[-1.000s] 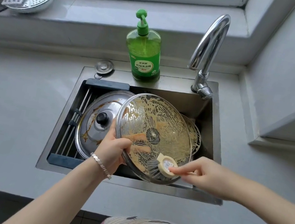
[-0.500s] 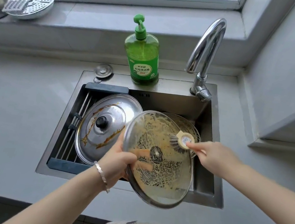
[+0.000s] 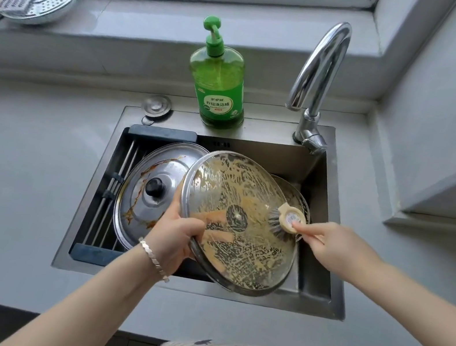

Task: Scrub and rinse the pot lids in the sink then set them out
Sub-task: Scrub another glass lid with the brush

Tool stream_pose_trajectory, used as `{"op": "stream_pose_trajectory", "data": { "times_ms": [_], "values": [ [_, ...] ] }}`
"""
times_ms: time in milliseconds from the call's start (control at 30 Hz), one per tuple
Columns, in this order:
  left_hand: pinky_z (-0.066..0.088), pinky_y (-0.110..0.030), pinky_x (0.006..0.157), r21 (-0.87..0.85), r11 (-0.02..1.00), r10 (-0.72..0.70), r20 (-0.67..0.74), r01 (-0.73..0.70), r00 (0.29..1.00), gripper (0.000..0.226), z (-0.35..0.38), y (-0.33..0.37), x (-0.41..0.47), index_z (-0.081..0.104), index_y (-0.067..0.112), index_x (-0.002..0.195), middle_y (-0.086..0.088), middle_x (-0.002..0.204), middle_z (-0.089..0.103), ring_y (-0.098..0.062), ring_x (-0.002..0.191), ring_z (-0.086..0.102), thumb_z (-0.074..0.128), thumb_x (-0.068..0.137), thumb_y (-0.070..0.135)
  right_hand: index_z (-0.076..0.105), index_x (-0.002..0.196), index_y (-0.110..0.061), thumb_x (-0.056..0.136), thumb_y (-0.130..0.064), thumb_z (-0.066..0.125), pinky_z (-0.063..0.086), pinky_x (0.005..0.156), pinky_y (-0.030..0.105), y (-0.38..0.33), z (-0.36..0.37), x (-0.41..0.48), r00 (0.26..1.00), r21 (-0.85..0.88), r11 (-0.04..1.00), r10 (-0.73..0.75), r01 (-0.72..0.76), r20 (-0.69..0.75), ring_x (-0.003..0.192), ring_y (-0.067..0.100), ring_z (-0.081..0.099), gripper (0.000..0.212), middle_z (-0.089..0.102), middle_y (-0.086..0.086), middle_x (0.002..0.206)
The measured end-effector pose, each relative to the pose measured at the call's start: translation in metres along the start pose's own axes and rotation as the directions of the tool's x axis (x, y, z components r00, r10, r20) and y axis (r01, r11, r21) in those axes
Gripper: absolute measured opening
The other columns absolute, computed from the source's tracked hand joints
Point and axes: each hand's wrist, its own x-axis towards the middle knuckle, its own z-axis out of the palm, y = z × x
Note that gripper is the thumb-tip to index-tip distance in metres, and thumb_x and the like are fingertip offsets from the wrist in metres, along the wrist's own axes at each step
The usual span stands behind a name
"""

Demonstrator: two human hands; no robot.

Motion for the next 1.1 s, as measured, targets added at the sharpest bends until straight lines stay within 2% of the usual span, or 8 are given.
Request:
{"op": "stream_pose_trajectory", "data": {
  "times_ms": [167, 367, 467, 567, 633, 733, 933, 1100],
  "values": [
    [0.052, -0.041, 0.058, 0.081, 0.996, -0.044, 0.098, 0.036, 0.994, 0.091, 0.015, -0.014, 0.0, 0.03, 0.035, 0.135, -0.024, 0.105, 0.067, -0.045, 0.081, 0.065, 0.038, 0.058, -0.014, 0.058, 0.124, -0.034, 0.096, -0.025, 0.047, 0.046, 0.093, 0.031, -0.037, -0.001, 0.014, 0.988, 0.261, 0.961, -0.056, 0.092, -0.143, 0.111, 0.018, 0.057, 0.032, 0.059, -0.003, 0.129],
    [0.049, -0.03, 0.051, -0.037, 0.999, 0.016, -0.009, -0.016, 1.0, 0.093, 0.005, -0.01, 0.009, 0.035, 0.029, 0.134, -0.02, 0.109, 0.065, -0.037, 0.08, 0.067, 0.036, 0.055, -0.019, 0.058, 0.104, -0.056, 0.093, -0.029, 0.052, 0.052, 0.086, 0.045, -0.044, 0.014, -0.019, 0.963, 0.38, 0.9, -0.26, 0.215, 0.071, 0.098, 0.031, 0.064, 0.03, 0.064, -0.014, 0.118],
    [0.051, -0.028, 0.043, -0.01, 1.0, -0.021, 0.025, 0.021, 0.999, 0.089, 0.009, -0.006, 0.007, 0.036, 0.04, 0.124, -0.028, 0.11, 0.063, -0.043, 0.075, 0.066, 0.036, 0.057, -0.019, 0.06, 0.118, -0.039, 0.094, -0.026, 0.05, 0.05, 0.087, 0.031, -0.023, 0.007, -0.003, 0.997, 0.276, 0.958, -0.067, 0.076, -0.042, 0.099, 0.016, 0.062, 0.029, 0.063, -0.006, 0.123],
    [0.048, -0.026, 0.04, 0.004, 1.0, -0.022, 0.033, 0.021, 0.999, 0.087, 0.018, -0.008, 0.007, 0.038, 0.039, 0.123, -0.027, 0.11, 0.063, -0.04, 0.07, 0.067, 0.035, 0.059, -0.019, 0.057, 0.123, -0.036, 0.096, -0.022, 0.048, 0.046, 0.06, 0.018, -0.032, 0.014, -0.009, 0.992, 0.354, 0.928, -0.126, 0.112, 0.017, 0.063, 0.003, 0.055, 0.032, 0.067, -0.013, 0.098],
    [0.045, -0.023, 0.038, 0.044, 0.999, -0.011, -0.019, 0.012, 1.0, 0.085, 0.02, -0.01, 0.01, 0.034, 0.033, 0.131, -0.02, 0.114, 0.061, -0.034, 0.072, 0.065, 0.028, 0.071, -0.026, 0.057, 0.123, -0.038, 0.095, -0.024, 0.05, 0.046, 0.075, 0.016, -0.034, 0.02, -0.019, 0.981, 0.38, 0.919, -0.159, 0.106, 0.109, 0.083, -0.001, 0.058, 0.032, 0.065, -0.015, 0.109],
    [0.055, -0.044, 0.049, 0.02, 0.994, -0.104, -0.057, 0.105, 0.993, 0.075, 0.027, -0.007, 0.02, 0.028, 0.037, 0.127, -0.017, 0.118, 0.058, -0.036, 0.074, 0.067, 0.03, 0.08, -0.021, 0.053, 0.125, -0.044, 0.092, -0.034, 0.053, 0.043, 0.095, 0.027, -0.016, 0.013, -0.016, 0.995, 0.252, 0.967, -0.052, 0.028, 0.087, 0.115, 0.01, 0.054, 0.034, 0.057, -0.009, 0.13],
    [0.05, -0.066, 0.055, -0.178, 0.942, -0.318, -0.19, 0.286, 0.929, 0.084, 0.045, -0.004, 0.07, 0.015, 0.028, 0.142, -0.027, 0.131, 0.043, -0.05, 0.084, 0.061, 0.036, 0.071, -0.012, 0.038, 0.117, -0.036, 0.062, -0.043, 0.081, 0.041, 0.065, 0.016, -0.011, 0.001, -0.026, 0.999, 0.437, 0.899, 0.026, -0.01, -0.031, 0.08, 0.005, 0.061, 0.07, 0.066, -0.008, 0.087],
    [0.045, -0.073, 0.064, -0.175, 0.937, -0.337, -0.22, 0.303, 0.915, 0.092, 0.06, -0.005, 0.097, 0.02, 0.026, 0.142, -0.028, 0.128, 0.047, -0.05, 0.071, 0.066, 0.04, 0.059, -0.01, 0.066, 0.079, -0.027, 0.064, -0.026, 0.084, 0.05, 0.065, 0.024, -0.004, 0.012, -0.019, 0.986, 0.373, 0.926, 0.003, 0.061, -0.169, 0.072, 0.013, 0.062, 0.024, 0.067, -0.01, 0.075]
  ]
}}
